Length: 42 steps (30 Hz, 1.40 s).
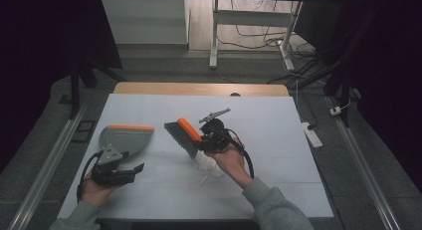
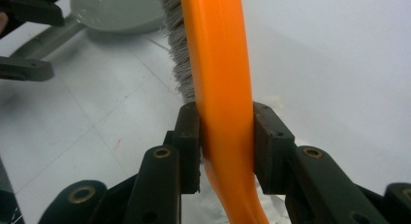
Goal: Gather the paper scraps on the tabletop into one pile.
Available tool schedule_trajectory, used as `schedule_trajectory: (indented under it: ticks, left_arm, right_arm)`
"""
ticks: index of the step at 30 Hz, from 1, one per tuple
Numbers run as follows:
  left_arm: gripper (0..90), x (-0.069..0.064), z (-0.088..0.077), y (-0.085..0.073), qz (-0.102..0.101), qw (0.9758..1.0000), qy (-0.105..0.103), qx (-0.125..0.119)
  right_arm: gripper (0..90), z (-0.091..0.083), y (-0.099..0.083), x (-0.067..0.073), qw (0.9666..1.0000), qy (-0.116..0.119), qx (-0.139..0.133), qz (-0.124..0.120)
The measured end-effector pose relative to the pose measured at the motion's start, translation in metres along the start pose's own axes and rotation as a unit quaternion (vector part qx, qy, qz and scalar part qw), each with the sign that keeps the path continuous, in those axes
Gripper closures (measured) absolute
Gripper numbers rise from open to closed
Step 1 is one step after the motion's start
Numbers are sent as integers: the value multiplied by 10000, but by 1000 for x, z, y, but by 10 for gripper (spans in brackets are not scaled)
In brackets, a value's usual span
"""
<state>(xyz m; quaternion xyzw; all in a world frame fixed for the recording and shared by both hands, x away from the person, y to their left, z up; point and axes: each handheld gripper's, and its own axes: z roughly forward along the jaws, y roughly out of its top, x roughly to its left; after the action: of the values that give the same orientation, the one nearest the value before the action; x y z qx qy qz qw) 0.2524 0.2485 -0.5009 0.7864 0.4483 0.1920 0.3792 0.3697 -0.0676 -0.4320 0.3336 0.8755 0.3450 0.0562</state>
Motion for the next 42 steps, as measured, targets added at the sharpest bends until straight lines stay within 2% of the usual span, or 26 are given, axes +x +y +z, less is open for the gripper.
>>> schedule_trajectory:
  ticks: [6,10,14,17,21,24,28,29,31,32,36,39,40,41,42]
  left_arm:
    - [288,0,0,0,-13,10000,-4,-1]
    - [288,1,0,-1,-4,10000,-12,11]
    - [288,0,0,0,7,10000,-11,18]
    - [288,0,0,0,5,10000,0,25]
    - [288,-1,2,0,9,10000,3,47]
    - [288,-1,1,0,16,10000,9,44]
    - [288,-1,2,0,39,10000,20,73]
    - [288,-1,2,0,36,10000,17,77]
    - [288,-1,2,-1,25,10000,26,76]
    - [288,-1,2,-1,23,10000,28,72]
    - [289,0,2,-1,17,10000,17,65]
    - [289,0,2,-2,18,10000,16,75]
    - [289,0,2,-2,17,10000,14,75]
    - [289,0,2,-2,15,10000,16,66]
    - [289,0,2,-1,16,10000,16,60]
  right_arm:
    - [671,-21,4,-5,9997,-105,-117,-198]
    - [671,-34,-2,-8,9987,-174,4,-475]
    - [671,-49,-13,-5,9970,-26,6,-774]
    - [671,-56,-24,2,9936,220,295,-1064]
    - [671,-49,-44,15,9824,340,913,-1592]
    - [671,-40,-55,25,9715,389,1340,-1917]
    - [671,-24,-60,36,9582,453,1736,-2227]
    - [671,-20,-60,38,9540,423,1805,-2358]
    - [671,-12,-57,43,9496,365,1908,-2459]
    - [671,-9,-54,43,9459,327,1925,-2591]
    - [672,2,-44,41,9429,123,2043,-2626]
    - [672,7,-37,31,9466,-31,2055,-2485]
    - [672,7,-35,29,9492,-180,2051,-2379]
    - [672,7,-34,25,9502,-302,2011,-2361]
    - [672,7,-32,21,9526,-354,2028,-2238]
